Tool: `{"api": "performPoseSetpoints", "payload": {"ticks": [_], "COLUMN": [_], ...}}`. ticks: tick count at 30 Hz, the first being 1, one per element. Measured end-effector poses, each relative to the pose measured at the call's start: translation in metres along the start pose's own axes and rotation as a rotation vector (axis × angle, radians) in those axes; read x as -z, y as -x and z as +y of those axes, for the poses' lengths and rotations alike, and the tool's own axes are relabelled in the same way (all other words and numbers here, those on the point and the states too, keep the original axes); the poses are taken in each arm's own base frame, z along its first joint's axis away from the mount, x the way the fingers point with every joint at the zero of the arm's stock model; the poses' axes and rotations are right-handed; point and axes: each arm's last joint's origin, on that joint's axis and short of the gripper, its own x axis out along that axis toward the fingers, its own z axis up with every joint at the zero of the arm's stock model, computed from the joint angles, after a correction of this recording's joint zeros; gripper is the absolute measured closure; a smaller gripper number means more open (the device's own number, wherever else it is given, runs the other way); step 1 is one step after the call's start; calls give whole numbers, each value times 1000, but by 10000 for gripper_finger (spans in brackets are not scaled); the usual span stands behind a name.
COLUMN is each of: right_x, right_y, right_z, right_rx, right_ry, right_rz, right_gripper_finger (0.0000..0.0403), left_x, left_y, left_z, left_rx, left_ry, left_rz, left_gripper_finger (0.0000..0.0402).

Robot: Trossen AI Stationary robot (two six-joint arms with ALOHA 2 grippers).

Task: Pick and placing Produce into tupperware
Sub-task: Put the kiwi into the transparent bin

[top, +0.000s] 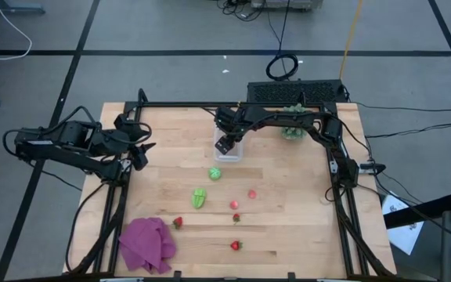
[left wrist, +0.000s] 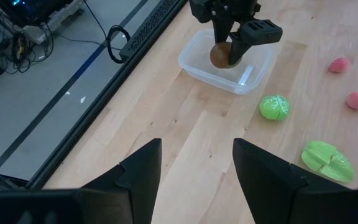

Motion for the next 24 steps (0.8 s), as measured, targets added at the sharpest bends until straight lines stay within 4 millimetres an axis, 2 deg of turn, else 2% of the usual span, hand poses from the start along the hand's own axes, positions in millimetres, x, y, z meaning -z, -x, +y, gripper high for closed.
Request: {"api": "performPoseSetpoints", "payload": {"ticks": [19,24], "right_x": [-7,-7], "right_y": [0,0], "right_z": [4,4], "right_rx": [-31,-31], "right_ry": [0,-56], "right_rz": [-75,-70], "right_gripper_finger": [163,163], "left_x": [2,2], "left_y": [0,0], "left_z": [1,1], "left_rx": [-7,-7], "left_ry": [-12,-12], "left_rz": [19,20], "left_gripper_finger": [197,197]}}
